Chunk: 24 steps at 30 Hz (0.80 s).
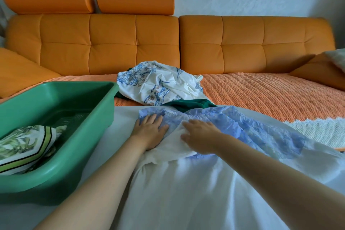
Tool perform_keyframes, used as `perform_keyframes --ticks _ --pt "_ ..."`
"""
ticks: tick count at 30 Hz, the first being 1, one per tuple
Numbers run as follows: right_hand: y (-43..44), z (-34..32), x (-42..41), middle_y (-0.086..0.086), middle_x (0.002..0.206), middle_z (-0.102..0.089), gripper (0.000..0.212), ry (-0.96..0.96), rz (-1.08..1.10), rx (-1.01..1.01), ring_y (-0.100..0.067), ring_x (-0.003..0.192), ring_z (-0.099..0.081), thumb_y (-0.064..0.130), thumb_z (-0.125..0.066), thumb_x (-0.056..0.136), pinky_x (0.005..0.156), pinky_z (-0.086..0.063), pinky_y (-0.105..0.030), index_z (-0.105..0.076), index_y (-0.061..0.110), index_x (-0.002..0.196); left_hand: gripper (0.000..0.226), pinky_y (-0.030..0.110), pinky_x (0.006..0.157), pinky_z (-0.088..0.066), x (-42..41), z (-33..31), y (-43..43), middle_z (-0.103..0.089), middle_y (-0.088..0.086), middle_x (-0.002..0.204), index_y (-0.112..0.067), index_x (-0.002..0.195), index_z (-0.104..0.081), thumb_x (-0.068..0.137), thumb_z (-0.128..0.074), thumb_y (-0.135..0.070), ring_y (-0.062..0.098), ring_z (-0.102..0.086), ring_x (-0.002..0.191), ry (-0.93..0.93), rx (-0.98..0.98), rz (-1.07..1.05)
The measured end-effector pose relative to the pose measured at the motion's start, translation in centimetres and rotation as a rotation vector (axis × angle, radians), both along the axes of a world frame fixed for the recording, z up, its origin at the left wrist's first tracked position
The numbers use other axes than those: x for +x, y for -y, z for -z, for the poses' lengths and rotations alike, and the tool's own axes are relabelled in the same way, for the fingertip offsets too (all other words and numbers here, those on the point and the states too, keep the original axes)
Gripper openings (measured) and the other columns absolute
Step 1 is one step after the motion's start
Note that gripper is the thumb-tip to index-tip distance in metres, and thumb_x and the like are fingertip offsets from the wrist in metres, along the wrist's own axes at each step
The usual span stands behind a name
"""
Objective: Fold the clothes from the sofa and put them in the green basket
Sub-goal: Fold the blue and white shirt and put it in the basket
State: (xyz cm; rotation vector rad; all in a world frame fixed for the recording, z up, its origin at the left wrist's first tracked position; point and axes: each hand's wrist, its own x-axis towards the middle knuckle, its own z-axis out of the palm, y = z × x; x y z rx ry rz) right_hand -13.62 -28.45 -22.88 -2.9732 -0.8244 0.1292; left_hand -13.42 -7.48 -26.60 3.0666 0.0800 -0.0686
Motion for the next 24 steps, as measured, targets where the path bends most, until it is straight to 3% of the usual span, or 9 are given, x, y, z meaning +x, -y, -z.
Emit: perform_keyframes --ticks 3,5,7,10,11,13,16,20,24 --pt "0.8 1.5 -0.4 -0.004 0.167 0.011 0.072 -0.168 0.062 -0.147 -0.025 0.154 0.008 0.057 -0.022 0.101 0.121 -0.002 -0.053 0.005 0.023 0.159 0.069 0.049 0.122 0.0 -0.9 -0.1 -1.3 0.009 0.002 0.167 -0.031 0.16 -0.005 0.1 -0.016 -0.064 0.021 0.008 0.154 -0.027 -0.035 -0.053" --pt "1.0 1.5 -0.3 -0.003 0.165 0.02 0.075 -0.193 0.087 -0.184 -0.022 0.152 0.015 0.059 -0.02 0.1 0.121 0.008 -0.055 0.013 0.024 0.158 0.065 0.048 0.121 -0.005 -1.3 -0.7 -1.5 0.002 0.004 0.168 -0.026 0.159 -0.015 0.103 -0.023 -0.058 0.024 0.002 0.153 0.054 0.071 -0.026" --pt "0.9 1.1 -0.3 -0.006 0.165 0.018 0.078 -0.132 0.073 -0.213 -0.023 0.152 0.017 0.054 -0.024 0.099 0.12 0.012 -0.052 0.012 0.018 0.158 0.049 0.039 0.116 -0.022 -1.7 -1.2 -0.6 -0.027 0.006 0.16 -0.022 0.15 -0.037 0.104 -0.035 -0.039 0.024 -0.023 0.146 0.235 0.151 0.091" --pt "0.5 0.8 -0.6 -0.009 0.166 0.014 0.078 0.06 -0.056 -0.143 -0.022 0.152 0.015 0.039 -0.03 0.096 0.123 0.01 -0.044 0.007 0.011 0.159 0.037 0.035 0.109 -0.032 -2.7 -1.3 1.6 -0.049 0.003 0.144 -0.02 0.136 -0.052 0.102 -0.04 -0.032 0.023 -0.041 0.134 0.263 -0.1 0.164" --pt "0.5 0.8 -0.7 -0.009 0.166 0.012 0.076 0.085 -0.092 -0.118 -0.021 0.153 0.013 0.037 -0.03 0.097 0.124 0.008 -0.043 0.005 0.011 0.159 0.043 0.036 0.112 -0.029 -3.2 -0.8 2.0 -0.045 0.004 0.148 -0.021 0.14 -0.048 0.102 -0.04 -0.04 0.022 -0.037 0.138 0.211 -0.146 0.152" --pt "0.5 1.2 -1.1 -0.009 0.167 0.007 0.068 0.034 -0.117 -0.11 -0.022 0.153 0.008 0.04 -0.026 0.101 0.124 0.002 -0.043 -0.003 0.014 0.159 0.065 0.046 0.121 -0.012 -4.0 0.2 2.1 -0.019 -0.002 0.164 -0.028 0.155 -0.026 0.099 -0.035 -0.061 0.019 -0.013 0.151 0.071 -0.087 0.111" --pt "0.9 2.0 -1.6 -0.002 0.167 0.007 0.069 -0.085 -0.035 -0.042 -0.018 0.153 0.008 0.057 -0.021 0.101 0.123 0.002 -0.04 -0.002 0.026 0.16 0.084 0.054 0.121 0.005 -4.2 0.4 1.2 0.01 -0.01 0.167 -0.039 0.158 0.0 0.089 -0.027 -0.08 0.019 0.013 0.153 -0.061 -0.05 0.082" --pt "1.3 2.0 -2.1 -0.002 0.167 0.006 0.072 -0.103 0.009 0.014 -0.017 0.153 0.008 0.061 -0.023 0.101 0.122 0.004 -0.037 0.001 0.028 0.16 0.088 0.053 0.121 0.006 -4.5 -0.4 1.6 0.013 -0.008 0.167 -0.04 0.158 0.004 0.087 -0.027 -0.083 0.022 0.015 0.153 -0.117 -0.042 0.069" --pt "3.4 0.2 -2.4 -0.003 0.166 -0.014 0.066 -0.063 0.048 0.144 -0.019 0.153 -0.011 0.058 -0.029 0.102 0.121 -0.009 -0.039 -0.015 0.027 0.159 0.076 0.046 0.121 -0.009 -4.8 -2.5 3.2 -0.009 -0.003 0.167 -0.035 0.158 -0.012 0.094 -0.031 -0.071 0.022 -0.009 0.153 -0.007 -0.048 0.064"
